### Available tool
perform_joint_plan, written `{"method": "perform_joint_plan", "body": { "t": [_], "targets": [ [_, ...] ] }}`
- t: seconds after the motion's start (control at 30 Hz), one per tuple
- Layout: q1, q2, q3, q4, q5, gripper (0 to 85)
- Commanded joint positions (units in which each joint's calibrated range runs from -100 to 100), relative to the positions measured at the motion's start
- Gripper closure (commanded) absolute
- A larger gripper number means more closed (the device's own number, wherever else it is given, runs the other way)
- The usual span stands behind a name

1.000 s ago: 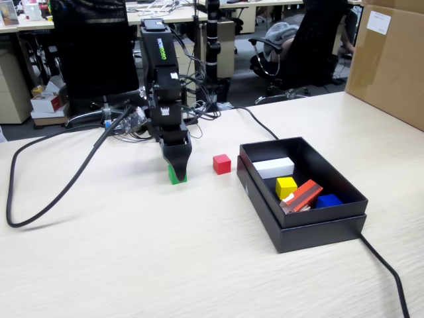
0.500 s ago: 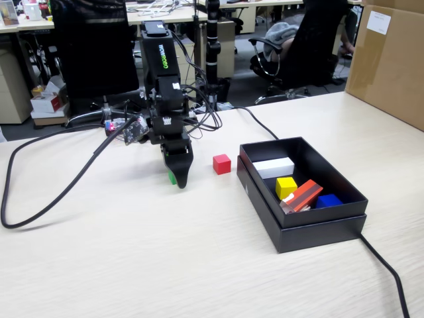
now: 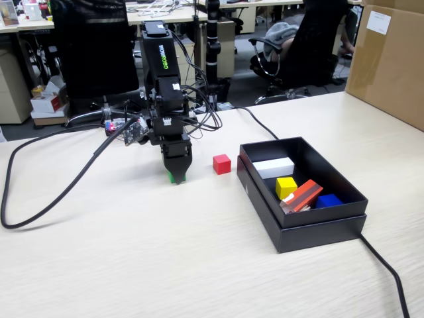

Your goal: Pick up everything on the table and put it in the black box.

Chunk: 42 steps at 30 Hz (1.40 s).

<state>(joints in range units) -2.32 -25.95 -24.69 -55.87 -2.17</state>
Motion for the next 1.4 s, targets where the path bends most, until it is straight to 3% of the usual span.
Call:
{"method": "perform_joint_plan", "body": {
  "t": [0.0,0.17,0.37,0.73,1.0,1.3,1.37],
  "targets": [
    [0.1,-5.5,2.6,-1.4,0.4,78.9],
    [2.7,-16.3,16.0,-9.9,1.4,78.9],
    [8.1,-18.7,29.9,-10.6,2.5,78.9],
    [15.9,-0.4,54.2,-10.2,5.3,78.7],
    [16.7,22.5,60.1,-7.8,7.5,78.6],
    [16.7,32.9,58.9,-6.6,8.8,78.3],
    [16.8,33.2,56.9,-6.6,8.6,72.6]
  ]
}}
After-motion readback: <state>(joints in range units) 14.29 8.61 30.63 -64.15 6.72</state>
